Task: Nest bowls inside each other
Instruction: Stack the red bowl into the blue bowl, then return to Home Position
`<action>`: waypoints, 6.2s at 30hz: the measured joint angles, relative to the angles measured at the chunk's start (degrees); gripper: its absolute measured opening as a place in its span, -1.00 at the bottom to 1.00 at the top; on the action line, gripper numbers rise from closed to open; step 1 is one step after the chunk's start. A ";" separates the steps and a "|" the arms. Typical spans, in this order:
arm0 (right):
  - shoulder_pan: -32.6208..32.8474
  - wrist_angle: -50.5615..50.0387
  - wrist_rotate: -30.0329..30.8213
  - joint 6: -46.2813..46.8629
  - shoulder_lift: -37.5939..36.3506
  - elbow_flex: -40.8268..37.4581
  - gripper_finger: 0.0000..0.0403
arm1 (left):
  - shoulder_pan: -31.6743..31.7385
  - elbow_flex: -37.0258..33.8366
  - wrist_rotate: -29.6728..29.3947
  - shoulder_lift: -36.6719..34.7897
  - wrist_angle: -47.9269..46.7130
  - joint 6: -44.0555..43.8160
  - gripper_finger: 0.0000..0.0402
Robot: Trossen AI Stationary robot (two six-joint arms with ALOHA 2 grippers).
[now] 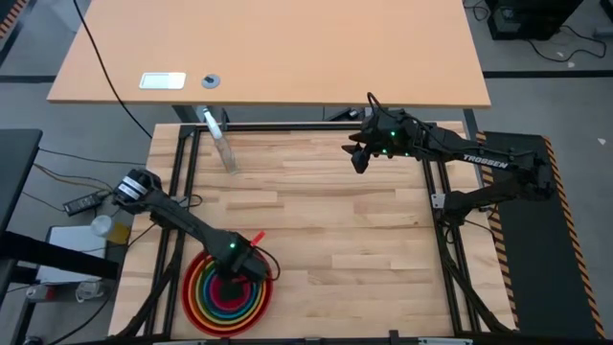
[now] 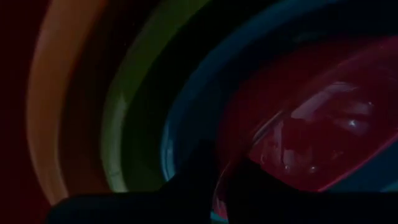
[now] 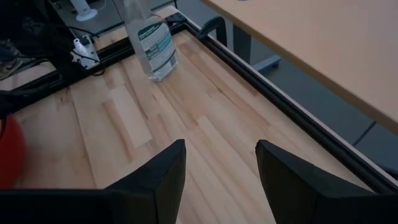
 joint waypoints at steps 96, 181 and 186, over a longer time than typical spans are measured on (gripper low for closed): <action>-7.13 64.73 -21.90 29.87 -31.89 -61.99 -0.59 | 9.79 -66.97 -71.77 -96.22 66.38 -7.99 -0.43; -7.10 57.94 -17.55 9.90 -31.76 -61.99 -0.59 | 9.79 -66.97 -71.41 -96.22 66.07 52.97 -0.43; -7.11 57.93 -17.55 9.90 -31.76 -61.99 -0.59 | 9.79 -66.97 -71.41 -96.22 66.07 52.97 -0.43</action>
